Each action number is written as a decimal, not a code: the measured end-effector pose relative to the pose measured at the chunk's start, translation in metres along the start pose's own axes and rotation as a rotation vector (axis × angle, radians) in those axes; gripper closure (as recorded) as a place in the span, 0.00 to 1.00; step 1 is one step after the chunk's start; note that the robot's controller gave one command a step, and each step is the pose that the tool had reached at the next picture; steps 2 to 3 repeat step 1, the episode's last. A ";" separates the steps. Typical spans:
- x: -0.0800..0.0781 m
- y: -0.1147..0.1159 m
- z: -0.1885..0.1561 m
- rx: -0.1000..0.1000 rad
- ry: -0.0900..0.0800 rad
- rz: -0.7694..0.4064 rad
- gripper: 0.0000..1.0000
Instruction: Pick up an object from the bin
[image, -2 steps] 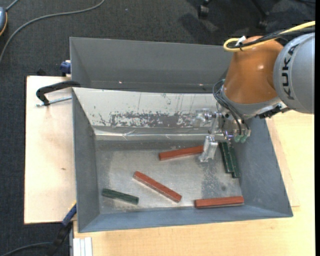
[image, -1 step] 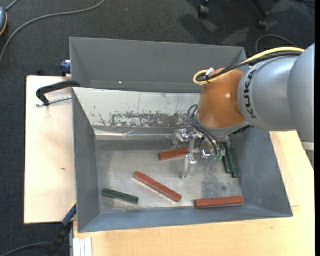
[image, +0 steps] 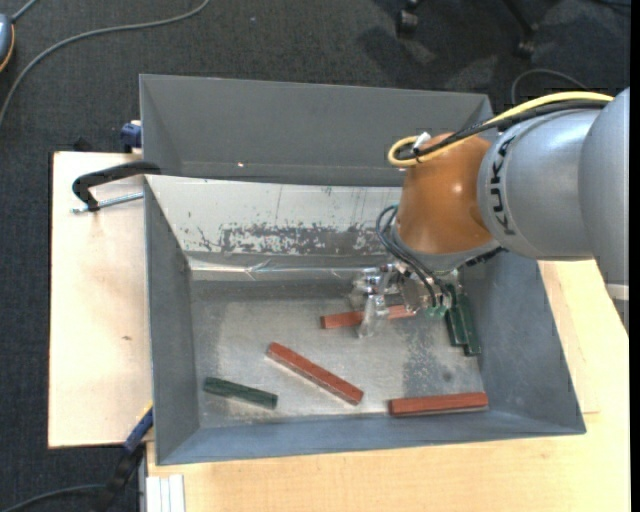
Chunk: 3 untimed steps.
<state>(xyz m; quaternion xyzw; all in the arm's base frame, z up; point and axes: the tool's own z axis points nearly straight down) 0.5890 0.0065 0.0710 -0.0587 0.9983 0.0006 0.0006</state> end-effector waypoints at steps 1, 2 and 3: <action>-0.007 0.023 -0.148 0.001 -0.015 -0.003 1.00; -0.007 0.023 -0.148 0.001 -0.015 -0.003 1.00; -0.007 0.023 -0.148 0.001 -0.015 -0.003 1.00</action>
Offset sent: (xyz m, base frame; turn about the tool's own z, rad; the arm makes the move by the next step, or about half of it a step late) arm 0.0012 0.0216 0.1409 -0.0020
